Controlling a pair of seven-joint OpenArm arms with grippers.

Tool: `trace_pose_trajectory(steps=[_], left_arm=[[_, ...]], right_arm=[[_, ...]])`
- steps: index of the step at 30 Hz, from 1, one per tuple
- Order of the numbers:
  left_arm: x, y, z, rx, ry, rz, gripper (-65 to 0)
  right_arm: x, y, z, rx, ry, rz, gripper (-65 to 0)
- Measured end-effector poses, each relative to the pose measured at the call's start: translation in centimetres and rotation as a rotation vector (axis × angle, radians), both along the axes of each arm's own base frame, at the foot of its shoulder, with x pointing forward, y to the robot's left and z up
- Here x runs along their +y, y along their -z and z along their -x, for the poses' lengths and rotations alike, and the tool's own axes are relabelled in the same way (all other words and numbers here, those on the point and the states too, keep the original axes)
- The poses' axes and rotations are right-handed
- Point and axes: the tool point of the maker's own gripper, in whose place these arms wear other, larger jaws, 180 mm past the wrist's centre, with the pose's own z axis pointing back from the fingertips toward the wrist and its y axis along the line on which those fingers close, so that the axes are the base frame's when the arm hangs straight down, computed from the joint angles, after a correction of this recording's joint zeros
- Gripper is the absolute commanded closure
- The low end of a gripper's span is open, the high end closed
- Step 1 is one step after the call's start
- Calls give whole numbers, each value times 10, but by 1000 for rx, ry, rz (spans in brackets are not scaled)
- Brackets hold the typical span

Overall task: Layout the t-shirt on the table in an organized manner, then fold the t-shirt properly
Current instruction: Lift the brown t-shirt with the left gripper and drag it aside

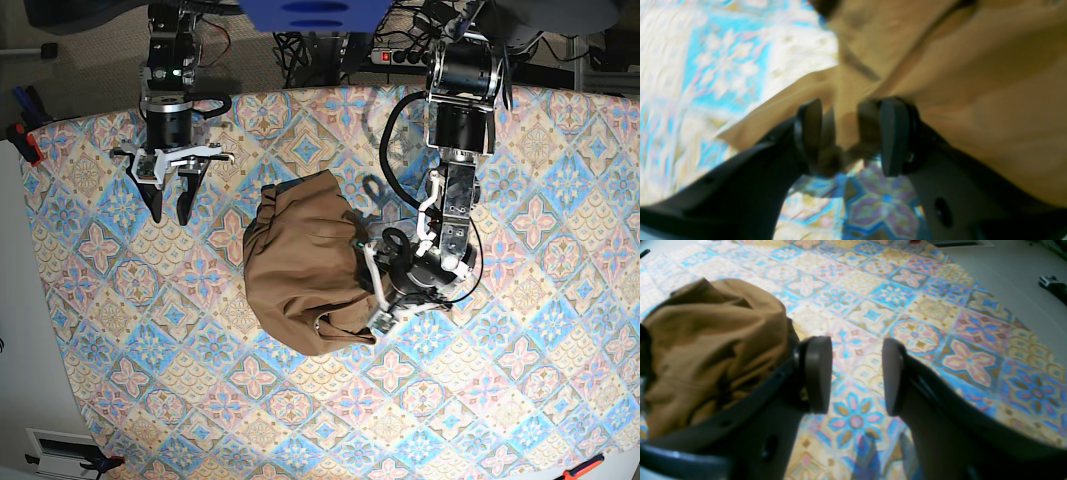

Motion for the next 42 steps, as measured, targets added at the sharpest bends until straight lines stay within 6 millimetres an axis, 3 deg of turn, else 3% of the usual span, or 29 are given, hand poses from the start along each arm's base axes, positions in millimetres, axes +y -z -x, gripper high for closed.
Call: trace_pose_trajectory(steps=[5,6,15,17,20,23,26,31,37,40,42], left_arm=[[-28,5,12,13,84,-4,-15],[-33,4,12,13,87,8,0],[-39,3,12,11,88,16,0],[-40,-5,11,-7,90,16,0],[-56,-56,2,-148,106,53,0],[-91,-116,-3,-318,213,66,0],[-123,-157,0,-401,302,62,0],[-143,-227,-19,-531,299,97,0],[-120,-302,-47,-688,227,108,0],[-107,-321,-49,-729,186,123,0],[-90,-322,-41,-720,142,116,0]], right_arm=[[-1,1,1,5,3,0,-241],[-1,1,1,5,3,1,-241],[-1,1,1,4,3,1,-241],[-1,1,1,4,3,1,-241],[-1,1,1,4,3,1,-241],[0,0,0,1,2,0,-241],[0,1,0,3,1,-1,-241],[0,6,1,17,1,-3,-241],[1,26,6,64,3,-15,-241],[2,43,11,111,1,-22,-241],[2,50,14,132,4,-24,-241]])
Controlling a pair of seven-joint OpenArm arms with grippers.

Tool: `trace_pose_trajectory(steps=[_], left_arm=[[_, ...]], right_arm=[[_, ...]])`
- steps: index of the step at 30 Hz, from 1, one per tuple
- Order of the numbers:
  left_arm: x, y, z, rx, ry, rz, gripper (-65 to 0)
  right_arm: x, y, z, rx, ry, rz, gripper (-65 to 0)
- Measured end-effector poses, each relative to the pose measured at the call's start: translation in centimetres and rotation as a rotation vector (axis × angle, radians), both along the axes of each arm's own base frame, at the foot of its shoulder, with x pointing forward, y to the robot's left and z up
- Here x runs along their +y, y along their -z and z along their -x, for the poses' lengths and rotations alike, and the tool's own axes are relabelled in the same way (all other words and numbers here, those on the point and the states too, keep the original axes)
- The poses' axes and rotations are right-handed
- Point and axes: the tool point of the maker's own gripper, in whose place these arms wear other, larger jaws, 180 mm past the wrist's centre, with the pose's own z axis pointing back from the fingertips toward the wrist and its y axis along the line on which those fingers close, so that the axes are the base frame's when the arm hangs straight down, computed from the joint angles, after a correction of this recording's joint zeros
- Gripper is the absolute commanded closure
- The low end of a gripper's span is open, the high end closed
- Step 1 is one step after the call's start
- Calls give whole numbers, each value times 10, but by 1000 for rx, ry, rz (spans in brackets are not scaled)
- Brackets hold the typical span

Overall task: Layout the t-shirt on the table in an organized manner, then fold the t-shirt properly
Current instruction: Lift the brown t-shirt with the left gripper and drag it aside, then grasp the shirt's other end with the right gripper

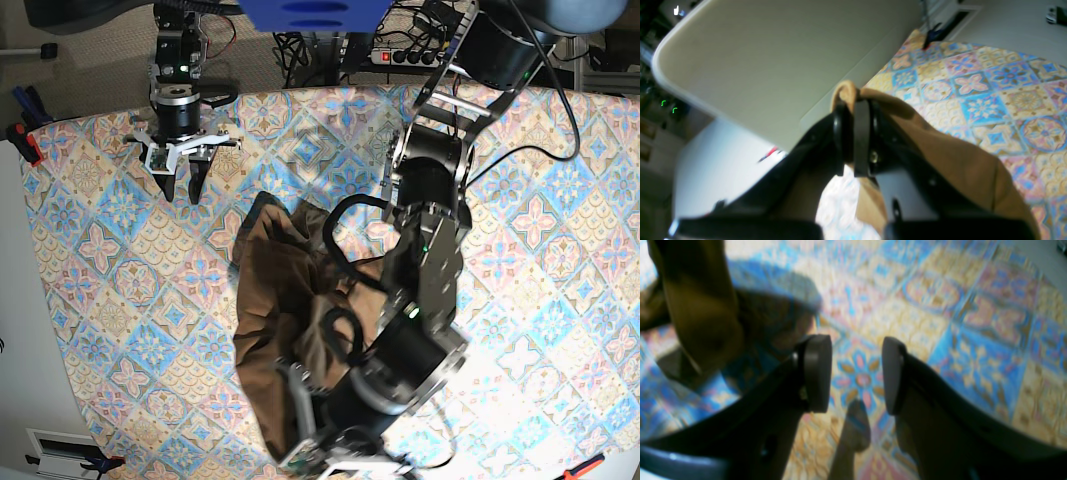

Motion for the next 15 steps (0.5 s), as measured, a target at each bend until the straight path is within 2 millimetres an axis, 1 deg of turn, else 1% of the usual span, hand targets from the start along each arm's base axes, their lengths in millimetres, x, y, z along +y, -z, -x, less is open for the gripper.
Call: trace_pose_trajectory(steps=[1,4,6,7,8,9,10,11,12,14,15], left_arm=[[9,2,6,14,-23,13,0],[51,25,22,69,-134,-25,0],[81,43,29,97,-200,-54,0],[99,54,28,123,-240,-68,0],[119,67,29,156,-287,-80,0],[143,80,30,192,-348,-87,0],[168,92,33,225,-412,-88,0],[193,103,38,255,-473,-95,0],[217,114,44,283,-527,-112,0],[251,142,62,348,-585,-189,0],[263,156,73,385,-592,-223,0]], right_arm=[[0,3,1,5,1,-2,-241],[0,13,5,33,1,-6,-241],[8,16,-1,37,-11,-16,-241],[13,13,-9,26,-25,-22,-241],[22,7,-21,-4,-45,-33,-241],[35,-4,-33,-48,-80,-46,-241],[46,-12,-42,-79,-108,-56,-241],[56,-20,-46,-111,-132,-66,-241],[65,-19,-45,-111,-151,-77,-241],[81,3,-33,-33,-186,-102,-241],[85,14,-26,8,-197,-106,-241]])
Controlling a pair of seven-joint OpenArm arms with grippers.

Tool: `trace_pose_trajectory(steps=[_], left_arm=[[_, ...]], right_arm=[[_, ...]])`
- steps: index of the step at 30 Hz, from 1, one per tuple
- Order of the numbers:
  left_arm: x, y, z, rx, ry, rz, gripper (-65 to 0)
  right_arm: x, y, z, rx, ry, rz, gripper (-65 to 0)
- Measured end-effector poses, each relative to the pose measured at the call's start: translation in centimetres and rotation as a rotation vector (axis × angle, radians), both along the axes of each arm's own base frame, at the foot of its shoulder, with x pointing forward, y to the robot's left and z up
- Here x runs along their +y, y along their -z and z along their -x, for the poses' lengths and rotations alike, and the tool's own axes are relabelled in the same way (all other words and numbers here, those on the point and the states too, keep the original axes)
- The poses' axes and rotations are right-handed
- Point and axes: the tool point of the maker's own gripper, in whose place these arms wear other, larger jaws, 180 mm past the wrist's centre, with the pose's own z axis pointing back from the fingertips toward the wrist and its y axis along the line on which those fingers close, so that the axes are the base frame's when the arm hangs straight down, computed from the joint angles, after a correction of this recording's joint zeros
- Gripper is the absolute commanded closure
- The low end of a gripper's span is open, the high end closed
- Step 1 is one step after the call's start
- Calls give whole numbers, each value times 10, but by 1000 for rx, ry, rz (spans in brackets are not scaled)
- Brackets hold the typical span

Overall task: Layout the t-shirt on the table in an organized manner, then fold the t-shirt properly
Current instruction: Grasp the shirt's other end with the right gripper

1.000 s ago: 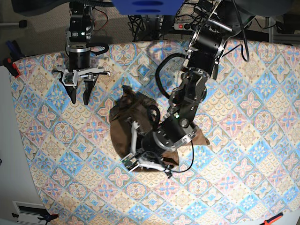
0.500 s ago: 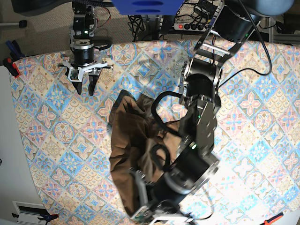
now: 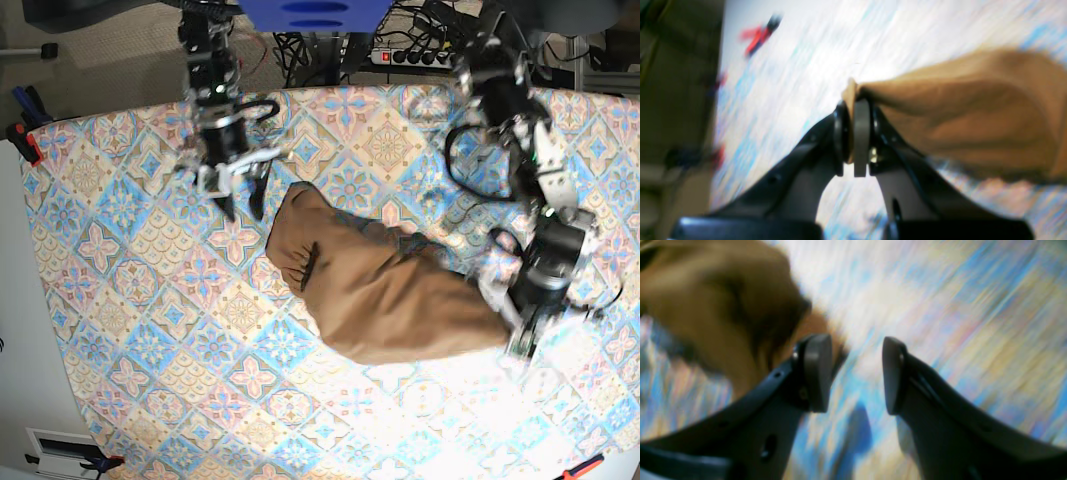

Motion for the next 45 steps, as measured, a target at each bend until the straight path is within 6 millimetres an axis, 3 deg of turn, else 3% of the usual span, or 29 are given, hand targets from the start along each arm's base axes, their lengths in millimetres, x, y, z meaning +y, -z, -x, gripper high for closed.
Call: trace_pose_trajectory(steps=[2,7,13,18,20,26,31,33,36,38,40,43,45], left_arm=[[23,28,23,87,-46,-17,0],[68,85,77,258,-143,-14,0],[126,118,122,306,-268,12,0],[169,122,136,337,-334,-14,0],[176,132,140,366,-346,1,0],[178,140,144,398,-342,5,0],[172,145,145,402,-343,24,0],[169,149,147,410,-342,32,0],[168,149,147,410,-342,34,0],[167,150,147,407,-343,39,0],[167,152,149,416,-349,32,0],[167,157,154,445,-371,3,0],[168,159,156,457,-373,-8,0]], right_arm=[[2,9,6,33,-2,5,-241],[9,-7,-7,-33,-18,-9,-241],[5,0,0,-5,-11,-2,-241],[9,10,5,21,-19,-6,-241],[16,16,11,41,-32,-9,-241],[81,12,27,38,-242,-50,-241],[99,38,38,125,-307,-41,-241],[98,40,18,130,-318,-9,-241],[91,4,-39,-7,-293,20,-241],[93,-18,-63,-79,-297,21,-241],[94,-17,-67,-70,-301,28,-241],[94,7,-57,34,-322,56,-241],[93,3,-64,20,-318,60,-241]])
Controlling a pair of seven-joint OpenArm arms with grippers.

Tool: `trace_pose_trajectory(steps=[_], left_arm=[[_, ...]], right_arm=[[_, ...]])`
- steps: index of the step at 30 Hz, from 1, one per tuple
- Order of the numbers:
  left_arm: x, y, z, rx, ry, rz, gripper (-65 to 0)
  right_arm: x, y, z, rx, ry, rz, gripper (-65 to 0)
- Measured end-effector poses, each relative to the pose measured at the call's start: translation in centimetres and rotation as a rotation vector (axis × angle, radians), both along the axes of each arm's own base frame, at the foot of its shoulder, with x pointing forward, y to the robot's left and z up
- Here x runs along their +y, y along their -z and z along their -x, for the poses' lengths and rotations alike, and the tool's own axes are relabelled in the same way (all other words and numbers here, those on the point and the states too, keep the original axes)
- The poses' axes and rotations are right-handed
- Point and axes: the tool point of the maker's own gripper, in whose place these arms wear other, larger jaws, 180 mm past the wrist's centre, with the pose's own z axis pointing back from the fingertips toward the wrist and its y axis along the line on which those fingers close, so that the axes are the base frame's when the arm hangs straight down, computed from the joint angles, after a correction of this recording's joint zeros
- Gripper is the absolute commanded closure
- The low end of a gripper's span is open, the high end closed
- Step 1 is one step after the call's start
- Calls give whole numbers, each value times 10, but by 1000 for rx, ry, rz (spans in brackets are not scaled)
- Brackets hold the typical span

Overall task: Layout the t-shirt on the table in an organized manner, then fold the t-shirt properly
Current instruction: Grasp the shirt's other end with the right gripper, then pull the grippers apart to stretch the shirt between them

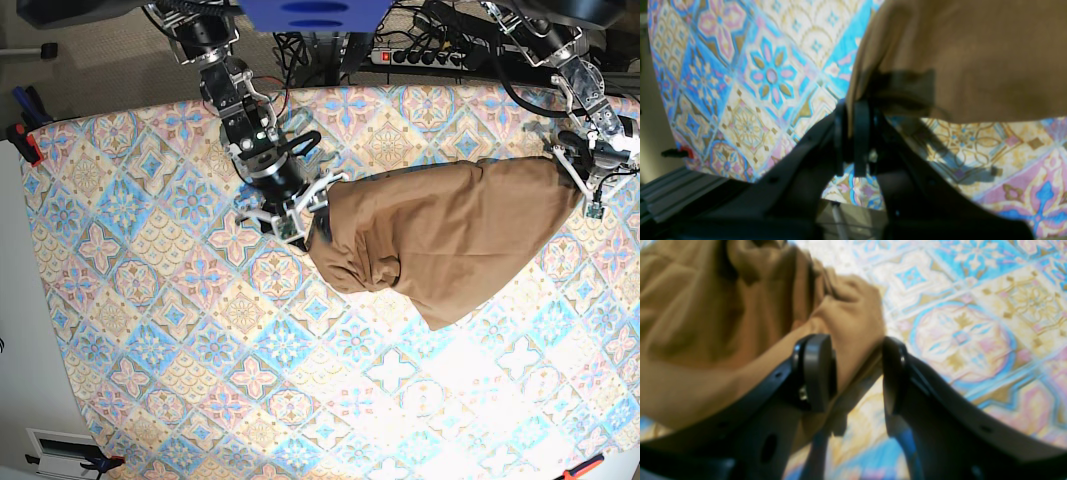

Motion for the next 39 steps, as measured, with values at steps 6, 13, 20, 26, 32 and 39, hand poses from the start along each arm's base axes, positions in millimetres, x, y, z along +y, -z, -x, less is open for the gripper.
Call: trace_pose_trajectory(steps=[6,13,20,26,32,39], left_arm=[[-3,0,-5,8,25,-15,0],[-3,0,-5,8,24,-15,0],[-3,0,-4,9,23,-14,0],[-6,3,-4,11,20,-6,0],[-26,13,-9,28,62,21,0],[-79,29,-31,46,216,76,0]], right_arm=[[2,-14,-9,-49,5,-19,-241],[-2,27,9,56,5,11,-241],[-1,34,13,75,1,18,-208],[-2,34,12,77,2,20,0],[-37,28,-2,65,100,19,0],[-126,6,-27,3,337,31,0]])
